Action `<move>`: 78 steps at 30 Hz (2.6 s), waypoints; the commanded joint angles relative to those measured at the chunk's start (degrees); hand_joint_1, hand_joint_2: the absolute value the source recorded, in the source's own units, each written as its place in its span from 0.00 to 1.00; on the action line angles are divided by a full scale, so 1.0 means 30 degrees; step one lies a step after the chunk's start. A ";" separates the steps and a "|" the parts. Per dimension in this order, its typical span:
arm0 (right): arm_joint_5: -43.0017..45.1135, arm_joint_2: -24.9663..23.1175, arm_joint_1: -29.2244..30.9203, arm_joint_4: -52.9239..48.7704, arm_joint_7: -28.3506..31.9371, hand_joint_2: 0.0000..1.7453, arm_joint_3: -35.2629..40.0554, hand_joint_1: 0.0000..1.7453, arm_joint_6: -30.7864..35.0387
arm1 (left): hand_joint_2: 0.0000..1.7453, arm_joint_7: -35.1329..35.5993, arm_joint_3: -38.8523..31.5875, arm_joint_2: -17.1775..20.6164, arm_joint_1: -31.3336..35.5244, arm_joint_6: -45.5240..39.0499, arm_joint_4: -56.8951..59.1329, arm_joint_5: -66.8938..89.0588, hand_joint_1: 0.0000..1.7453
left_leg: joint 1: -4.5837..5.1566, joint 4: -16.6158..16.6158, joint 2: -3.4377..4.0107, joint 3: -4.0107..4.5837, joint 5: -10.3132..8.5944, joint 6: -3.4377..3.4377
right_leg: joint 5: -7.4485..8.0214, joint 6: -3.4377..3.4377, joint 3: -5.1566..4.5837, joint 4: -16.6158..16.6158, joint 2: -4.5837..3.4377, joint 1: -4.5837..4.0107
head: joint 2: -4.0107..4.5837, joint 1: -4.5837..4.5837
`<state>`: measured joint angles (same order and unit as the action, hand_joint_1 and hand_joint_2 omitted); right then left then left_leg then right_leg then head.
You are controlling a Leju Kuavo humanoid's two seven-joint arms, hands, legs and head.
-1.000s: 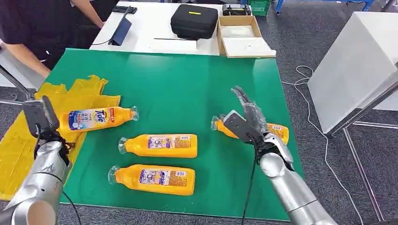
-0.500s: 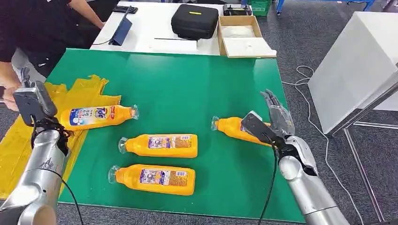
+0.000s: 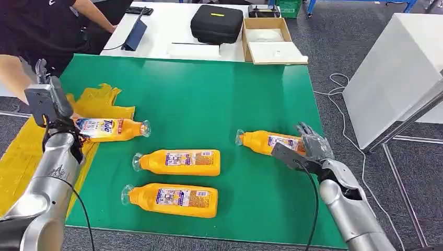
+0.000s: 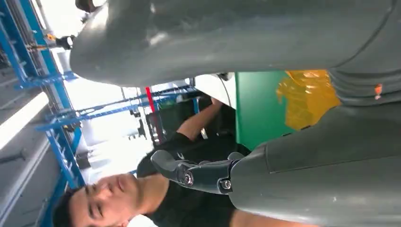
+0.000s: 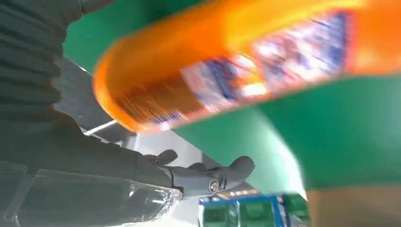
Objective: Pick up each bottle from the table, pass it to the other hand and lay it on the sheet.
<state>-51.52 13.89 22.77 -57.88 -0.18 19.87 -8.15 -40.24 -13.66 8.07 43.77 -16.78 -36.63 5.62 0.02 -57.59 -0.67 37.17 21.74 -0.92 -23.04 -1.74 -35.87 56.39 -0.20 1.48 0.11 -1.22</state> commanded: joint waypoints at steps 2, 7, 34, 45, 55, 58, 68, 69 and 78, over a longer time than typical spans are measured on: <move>0.0037 0.0787 -0.0416 0.2390 -0.0056 1.00 0.0162 0.00 -0.0243 | 0.00 0.0080 0.0824 -0.0627 0.1257 0.0255 0.1676 -0.0630 0.00 | -0.0017 0.0001 -0.0020 -0.0080 0.0034 0.0023 | -0.0037 0.0040 0.0103 -0.0019 0.0040 -0.0024 | 0.0000 -0.0007; 0.0021 0.0643 -0.0253 0.2611 -0.0123 1.00 0.0177 0.00 -0.0232 | 0.00 0.0080 0.0845 -0.0647 0.1202 0.0235 0.1620 -0.0648 0.00 | -0.0024 -0.0001 -0.0036 -0.0084 0.0031 0.0028 | -0.0043 0.0048 0.0107 -0.0017 0.0061 -0.0030 | 0.0000 -0.0007; -0.0696 -0.2156 0.6606 1.2111 0.1421 1.00 0.2016 0.98 -0.1055 | 0.00 0.0080 0.0653 0.0222 -0.0139 -0.0468 -0.0021 -0.2206 0.00 | -0.0032 -0.0002 0.0092 -0.0100 0.0013 0.0024 | 0.0015 0.0005 0.0085 -0.0009 -0.0081 -0.0029 | 0.0000 -0.0007; 0.2629 -0.2151 0.6511 0.7427 0.2325 1.00 0.0419 0.99 -0.1994 | 0.00 0.0114 0.0750 0.0254 0.0488 0.3896 0.2599 -0.3951 0.00 | 0.0003 -0.0006 0.0077 -0.0021 -0.0013 0.0014 | 0.0027 -0.0005 0.0014 0.0022 -0.0069 0.0004 | 0.0000 0.0000; 0.6089 -0.2596 0.5693 -0.1573 0.0811 1.00 -0.0708 0.98 -0.2298 | 1.00 0.1253 0.1272 -0.0253 -0.1581 0.7041 -0.0556 -0.5478 0.00 | -0.0001 -0.0008 0.0079 -0.0003 -0.0005 0.0008 | 0.0015 -0.0006 0.0000 0.0026 -0.0069 0.0009 | 0.0000 0.0000; 0.6110 -0.2485 0.5547 -0.1485 0.0771 1.00 -0.0575 0.98 -0.2226 | 1.00 0.1414 0.1331 -0.0227 -0.1597 0.6948 -0.0724 -0.5540 0.00 | -0.0017 -0.0004 0.0045 -0.0023 -0.0006 0.0013 | 0.0005 0.0000 0.0018 0.0011 -0.0031 -0.0008 | 0.0000 -0.0007; 0.7497 -0.7945 0.8526 0.2252 0.0556 1.00 0.4738 0.96 -0.0658 | 1.00 0.4886 0.4125 -0.1649 -0.4819 1.0986 -0.6223 -1.0776 0.00 | -0.0013 -0.0017 0.0246 -0.0102 0.0058 0.0040 | 0.0005 0.0037 0.0054 0.0029 -0.0220 -0.0009 | 0.0000 0.0000; 0.7798 -0.8513 0.8703 0.2714 0.0351 1.00 0.5421 0.96 -0.0468 | 1.00 0.5333 0.4726 -0.1767 -0.5050 1.1129 -0.6904 -1.1282 0.00 | -0.0009 -0.0014 0.0236 -0.0045 0.0028 0.0027 | 0.0017 0.0016 0.0006 0.0036 -0.0209 0.0002 | 0.0000 -0.0007; 0.8157 -0.9636 0.7787 0.2713 -0.0734 1.00 0.7788 0.95 0.1288 | 1.00 0.7420 0.7564 -0.2871 -0.4620 1.1910 -0.7936 -1.4512 0.00 | -0.0065 -0.0016 0.0077 -0.0041 0.0018 0.0017 | -0.0021 0.0018 0.0040 0.0011 -0.0083 -0.0038 | 0.0000 -0.0007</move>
<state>-26.12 -10.93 44.08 -55.43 -0.15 34.28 -7.04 -21.96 1.18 2.86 28.84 16.42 -57.03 -33.23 -0.14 -57.58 -0.39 37.30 21.67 -0.92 -22.99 -1.80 -36.06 56.43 -0.56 1.43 0.11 -1.25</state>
